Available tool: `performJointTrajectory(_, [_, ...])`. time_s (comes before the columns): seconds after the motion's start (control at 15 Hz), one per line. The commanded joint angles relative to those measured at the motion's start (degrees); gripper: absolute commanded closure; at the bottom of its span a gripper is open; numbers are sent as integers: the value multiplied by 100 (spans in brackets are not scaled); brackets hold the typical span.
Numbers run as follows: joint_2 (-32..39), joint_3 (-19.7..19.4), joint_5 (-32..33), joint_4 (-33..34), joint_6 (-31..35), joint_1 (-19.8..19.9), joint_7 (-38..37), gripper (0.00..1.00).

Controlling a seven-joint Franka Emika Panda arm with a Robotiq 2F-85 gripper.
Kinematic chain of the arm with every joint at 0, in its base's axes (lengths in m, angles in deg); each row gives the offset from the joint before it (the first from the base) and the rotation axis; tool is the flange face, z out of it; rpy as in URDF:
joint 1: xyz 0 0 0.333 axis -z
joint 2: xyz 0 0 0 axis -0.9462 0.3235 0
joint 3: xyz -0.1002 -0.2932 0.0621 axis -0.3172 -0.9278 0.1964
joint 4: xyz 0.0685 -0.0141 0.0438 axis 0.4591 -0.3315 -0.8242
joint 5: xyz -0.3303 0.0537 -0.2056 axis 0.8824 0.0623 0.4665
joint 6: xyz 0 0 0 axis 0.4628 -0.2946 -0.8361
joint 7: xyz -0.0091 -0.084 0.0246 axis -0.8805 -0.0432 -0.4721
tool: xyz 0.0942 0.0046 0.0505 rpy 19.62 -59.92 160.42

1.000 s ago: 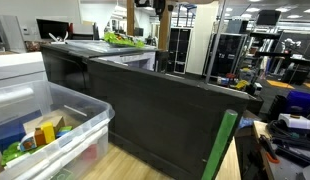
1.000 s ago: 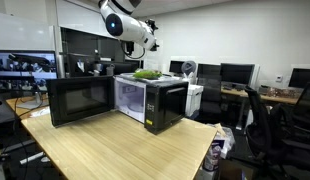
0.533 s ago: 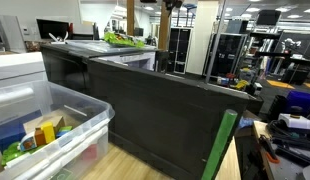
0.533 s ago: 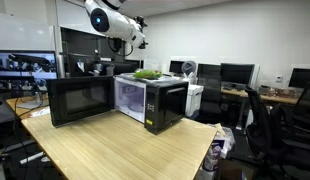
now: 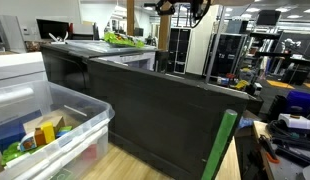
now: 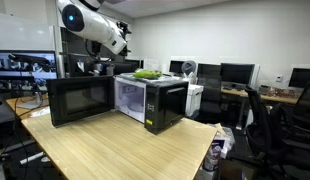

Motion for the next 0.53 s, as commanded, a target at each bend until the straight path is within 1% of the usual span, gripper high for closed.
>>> performJointTrajectory(0.0, [-702,211,247,-809,-274,127,-346,0])
performJointTrajectory(0.07, [-874,274,280,-1007,-342,123,-397,0])
performJointTrajectory(0.13, [-522,364,132,-699,-273,232,-197,0])
performJointTrajectory(0.27, [-713,421,136,-887,-300,245,-238,0])
performJointTrajectory(0.47, [-748,424,140,-907,-304,250,-248,0])
